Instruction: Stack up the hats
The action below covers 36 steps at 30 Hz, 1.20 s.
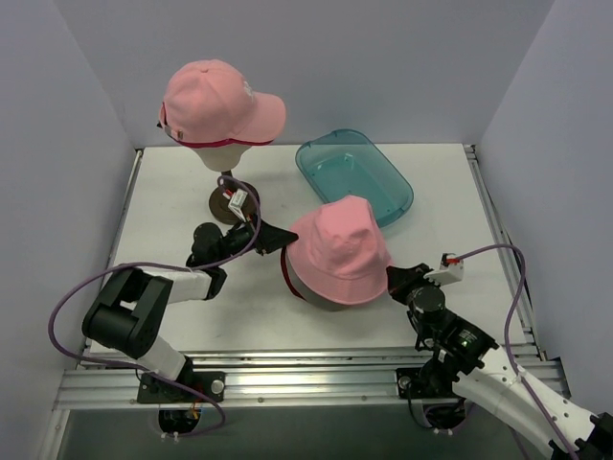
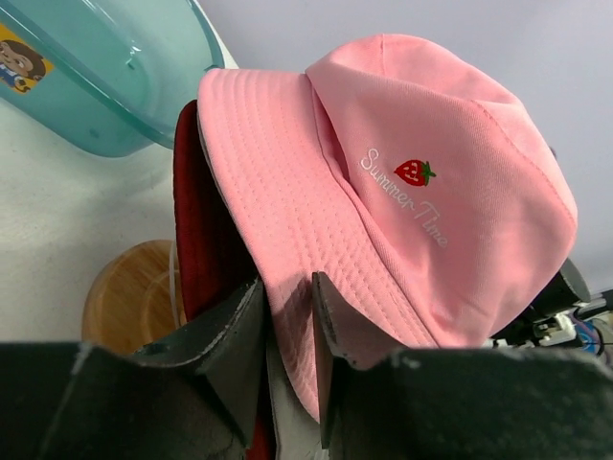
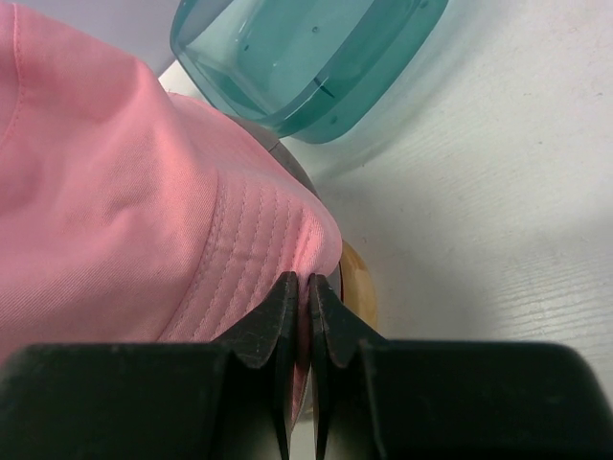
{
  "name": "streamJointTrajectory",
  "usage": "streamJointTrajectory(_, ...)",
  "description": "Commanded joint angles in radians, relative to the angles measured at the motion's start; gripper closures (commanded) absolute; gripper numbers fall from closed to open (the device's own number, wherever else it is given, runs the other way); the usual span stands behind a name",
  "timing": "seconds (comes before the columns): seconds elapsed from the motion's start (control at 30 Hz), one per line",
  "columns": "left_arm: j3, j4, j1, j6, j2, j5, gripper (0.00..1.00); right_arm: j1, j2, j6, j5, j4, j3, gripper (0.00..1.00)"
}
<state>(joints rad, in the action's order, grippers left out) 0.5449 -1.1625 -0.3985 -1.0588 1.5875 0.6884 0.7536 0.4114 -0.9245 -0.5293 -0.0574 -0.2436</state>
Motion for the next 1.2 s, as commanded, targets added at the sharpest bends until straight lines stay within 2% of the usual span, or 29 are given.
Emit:
streamJointTrajectory(0.0,0.043,0.084,-0.008,0.109,-0.076,-0.001,0.66,0.001,0.047,0.056,0.021,-0.039,-0.056,1.0)
streamJointTrajectory(0.1,0.052,0.171,-0.008,0.143,-0.113,-0.006,0.66,0.003,0.087,0.079,0.064,-0.053,-0.046,1.0)
streamJointTrajectory(0.37,0.059,0.262,-0.008,0.198,-0.138,-0.01,0.97,0.003,0.078,0.072,0.08,-0.07,0.026,1.0)
streamJointTrajectory(0.63,0.056,0.304,-0.008,0.26,-0.09,-0.041,0.98,0.003,0.09,0.038,0.033,-0.041,0.041,1.0)
streamJointTrajectory(0.77,0.055,0.279,-0.007,0.261,-0.044,-0.047,0.98,0.003,0.206,-0.036,0.038,-0.099,0.058,1.0)
streamJointTrajectory(0.97,0.05,0.242,-0.01,0.253,-0.011,-0.047,0.98,0.003,0.434,-0.076,0.045,-0.317,0.096,1.0)
streamJointTrajectory(1.17,0.033,0.257,-0.01,0.27,-0.026,-0.064,0.98,0.003,0.492,-0.073,-0.004,-0.326,0.079,1.0)
